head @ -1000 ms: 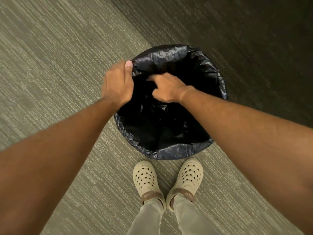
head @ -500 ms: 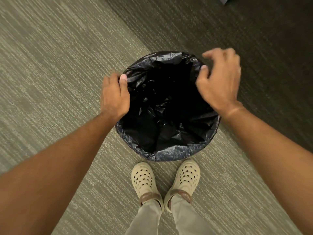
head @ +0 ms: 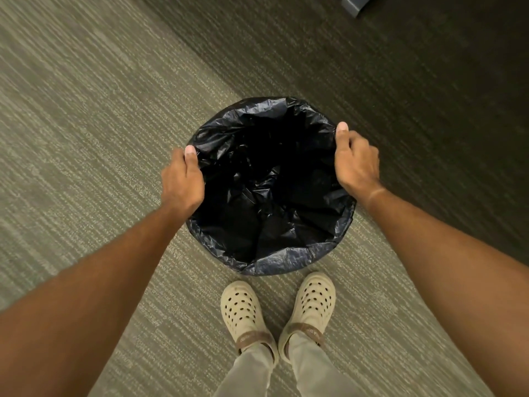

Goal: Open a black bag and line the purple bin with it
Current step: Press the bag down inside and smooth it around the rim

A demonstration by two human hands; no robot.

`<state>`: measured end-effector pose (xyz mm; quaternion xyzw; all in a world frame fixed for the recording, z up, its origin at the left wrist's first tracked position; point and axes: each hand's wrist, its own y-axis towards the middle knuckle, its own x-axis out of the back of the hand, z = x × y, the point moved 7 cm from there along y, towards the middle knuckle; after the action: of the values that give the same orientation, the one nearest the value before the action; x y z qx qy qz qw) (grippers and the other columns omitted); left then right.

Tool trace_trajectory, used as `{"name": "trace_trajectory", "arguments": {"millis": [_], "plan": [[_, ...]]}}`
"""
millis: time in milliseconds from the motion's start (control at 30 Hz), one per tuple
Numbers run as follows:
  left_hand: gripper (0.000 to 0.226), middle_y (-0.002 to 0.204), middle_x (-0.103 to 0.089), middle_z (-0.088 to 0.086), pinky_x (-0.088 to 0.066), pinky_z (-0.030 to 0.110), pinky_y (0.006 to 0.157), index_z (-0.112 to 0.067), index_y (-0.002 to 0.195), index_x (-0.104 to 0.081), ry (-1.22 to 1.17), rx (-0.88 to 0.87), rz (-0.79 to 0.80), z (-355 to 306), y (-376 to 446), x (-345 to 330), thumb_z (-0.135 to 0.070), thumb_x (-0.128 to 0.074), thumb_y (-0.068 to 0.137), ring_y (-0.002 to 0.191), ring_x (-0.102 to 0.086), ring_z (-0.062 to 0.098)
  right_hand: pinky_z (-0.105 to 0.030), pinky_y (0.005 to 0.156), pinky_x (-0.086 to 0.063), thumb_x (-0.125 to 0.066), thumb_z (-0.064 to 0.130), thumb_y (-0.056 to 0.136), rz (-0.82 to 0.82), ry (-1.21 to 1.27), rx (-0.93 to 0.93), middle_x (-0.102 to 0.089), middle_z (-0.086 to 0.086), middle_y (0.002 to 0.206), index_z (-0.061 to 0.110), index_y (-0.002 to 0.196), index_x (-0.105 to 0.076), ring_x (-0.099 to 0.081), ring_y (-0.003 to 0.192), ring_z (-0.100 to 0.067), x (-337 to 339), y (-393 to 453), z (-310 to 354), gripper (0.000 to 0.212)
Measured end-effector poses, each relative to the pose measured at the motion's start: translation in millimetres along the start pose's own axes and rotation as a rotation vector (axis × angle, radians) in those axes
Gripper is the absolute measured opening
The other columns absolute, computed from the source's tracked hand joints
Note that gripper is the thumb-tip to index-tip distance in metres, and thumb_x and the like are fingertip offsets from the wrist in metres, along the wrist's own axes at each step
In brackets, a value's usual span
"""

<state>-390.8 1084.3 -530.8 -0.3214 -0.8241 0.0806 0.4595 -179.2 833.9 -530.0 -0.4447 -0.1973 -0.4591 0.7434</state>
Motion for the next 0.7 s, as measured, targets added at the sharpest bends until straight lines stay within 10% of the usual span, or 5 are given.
{"name": "trace_trajectory", "arguments": {"millis": [100, 333, 700], "plan": [[0.047, 0.116, -0.055, 0.009, -0.045, 0.045, 0.095, -0.011, 0.121, -0.049, 0.000, 0.002, -0.005, 3, -6, 11, -0.049, -0.029, 0.102, 0.107, -0.052, 0.024, -0.033, 0.076, -0.037, -0.035, 0.056, 0.098, -0.026, 0.108, -0.052, -0.059, 0.004, 0.085, 0.016, 0.093, -0.057, -0.053, 0.087, -0.022, 13, -14, -18, 0.046], [0.032, 0.119, -0.062, 0.006, -0.047, 0.040, 0.095, -0.011, 0.132, -0.050, -0.067, 0.087, 0.192, 14, -41, 26, -0.020, -0.037, 0.104, 0.108, -0.059, 0.024, -0.041, 0.099, -0.051, -0.054, 0.028, 0.094, 0.179, 0.310, -0.181, -0.068, 0.005, 0.114, 0.028, 0.127, -0.058, -0.065, 0.105, -0.013, -4, -59, -73, 0.033], [0.032, 0.115, -0.056, 0.000, -0.038, 0.033, 0.093, -0.014, 0.133, -0.049, -0.080, 0.104, 0.288, -36, -31, 38, -0.017, -0.037, 0.104, 0.109, -0.053, 0.020, -0.042, 0.098, -0.050, -0.049, 0.023, 0.094, 0.048, 0.197, -0.160, -0.071, 0.010, 0.103, 0.033, 0.111, -0.064, -0.064, 0.104, -0.017, 44, -60, -38, 0.025]]}}
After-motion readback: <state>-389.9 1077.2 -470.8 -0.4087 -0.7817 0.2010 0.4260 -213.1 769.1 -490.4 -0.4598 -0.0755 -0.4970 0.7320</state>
